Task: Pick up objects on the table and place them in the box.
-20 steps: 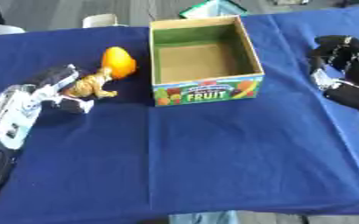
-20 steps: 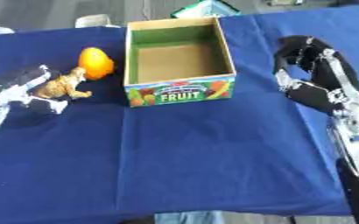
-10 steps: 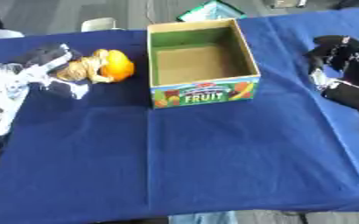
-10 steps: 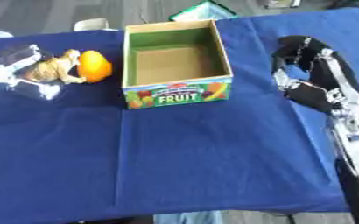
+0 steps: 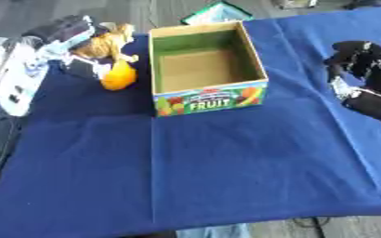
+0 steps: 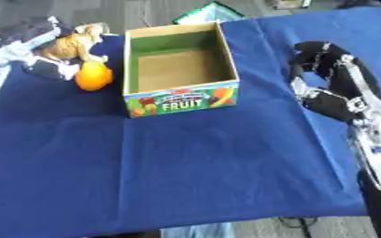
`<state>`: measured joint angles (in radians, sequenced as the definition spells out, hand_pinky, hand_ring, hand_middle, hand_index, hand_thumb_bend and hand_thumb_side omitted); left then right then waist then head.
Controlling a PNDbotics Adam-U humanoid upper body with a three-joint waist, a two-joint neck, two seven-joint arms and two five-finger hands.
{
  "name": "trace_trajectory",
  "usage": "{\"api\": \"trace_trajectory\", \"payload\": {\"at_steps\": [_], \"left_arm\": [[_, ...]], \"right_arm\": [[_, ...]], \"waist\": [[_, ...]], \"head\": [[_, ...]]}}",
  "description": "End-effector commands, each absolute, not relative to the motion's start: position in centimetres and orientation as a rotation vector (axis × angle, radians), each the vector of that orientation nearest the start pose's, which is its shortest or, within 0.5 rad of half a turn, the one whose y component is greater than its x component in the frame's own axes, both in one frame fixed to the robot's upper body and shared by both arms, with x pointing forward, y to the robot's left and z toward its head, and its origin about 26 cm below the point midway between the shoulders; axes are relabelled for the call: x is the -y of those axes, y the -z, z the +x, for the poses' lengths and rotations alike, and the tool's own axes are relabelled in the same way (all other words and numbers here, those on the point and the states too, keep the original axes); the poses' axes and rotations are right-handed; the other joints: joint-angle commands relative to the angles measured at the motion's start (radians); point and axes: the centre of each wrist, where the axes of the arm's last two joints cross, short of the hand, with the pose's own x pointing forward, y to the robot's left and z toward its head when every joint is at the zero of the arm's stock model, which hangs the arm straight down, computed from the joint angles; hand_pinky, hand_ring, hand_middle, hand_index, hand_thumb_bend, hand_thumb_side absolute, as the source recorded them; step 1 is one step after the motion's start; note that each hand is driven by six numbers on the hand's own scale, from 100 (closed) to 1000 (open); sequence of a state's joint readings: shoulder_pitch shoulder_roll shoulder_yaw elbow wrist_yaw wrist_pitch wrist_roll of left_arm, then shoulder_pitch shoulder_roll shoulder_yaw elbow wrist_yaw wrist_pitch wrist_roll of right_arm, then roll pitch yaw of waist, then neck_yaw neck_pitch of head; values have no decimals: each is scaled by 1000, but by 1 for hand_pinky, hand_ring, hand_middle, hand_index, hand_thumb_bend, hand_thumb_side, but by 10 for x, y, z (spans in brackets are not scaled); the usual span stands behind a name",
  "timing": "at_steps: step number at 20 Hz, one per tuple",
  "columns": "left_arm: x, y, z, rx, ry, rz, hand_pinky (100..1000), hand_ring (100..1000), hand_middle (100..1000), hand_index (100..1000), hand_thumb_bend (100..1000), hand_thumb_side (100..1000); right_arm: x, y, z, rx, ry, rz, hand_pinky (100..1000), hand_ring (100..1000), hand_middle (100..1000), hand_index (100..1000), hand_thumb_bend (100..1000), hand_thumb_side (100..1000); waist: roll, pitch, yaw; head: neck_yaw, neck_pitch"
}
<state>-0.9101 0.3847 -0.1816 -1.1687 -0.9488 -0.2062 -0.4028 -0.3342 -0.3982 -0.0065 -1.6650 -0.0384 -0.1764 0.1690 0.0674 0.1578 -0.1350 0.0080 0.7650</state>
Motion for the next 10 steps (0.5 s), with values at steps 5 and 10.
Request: {"api": "trace_trajectory", "payload": {"at_steps": [5, 10], "left_arm": [[-198, -226, 472, 1668, 1570, 1031, 677, 502, 467, 733, 100, 247], [-183, -209, 479, 1682, 1514, 1081, 679, 505, 471, 733, 100, 248]], "right_arm": [[290, -158, 351, 2143, -620, -73, 713, 708, 579, 768, 100, 100], [281, -163, 353, 2157, -656, -35, 713, 708, 579, 768, 100, 100]], "waist": [[3, -2, -62], [8, 10, -115]], "head": [[51, 5], [81, 5]]}}
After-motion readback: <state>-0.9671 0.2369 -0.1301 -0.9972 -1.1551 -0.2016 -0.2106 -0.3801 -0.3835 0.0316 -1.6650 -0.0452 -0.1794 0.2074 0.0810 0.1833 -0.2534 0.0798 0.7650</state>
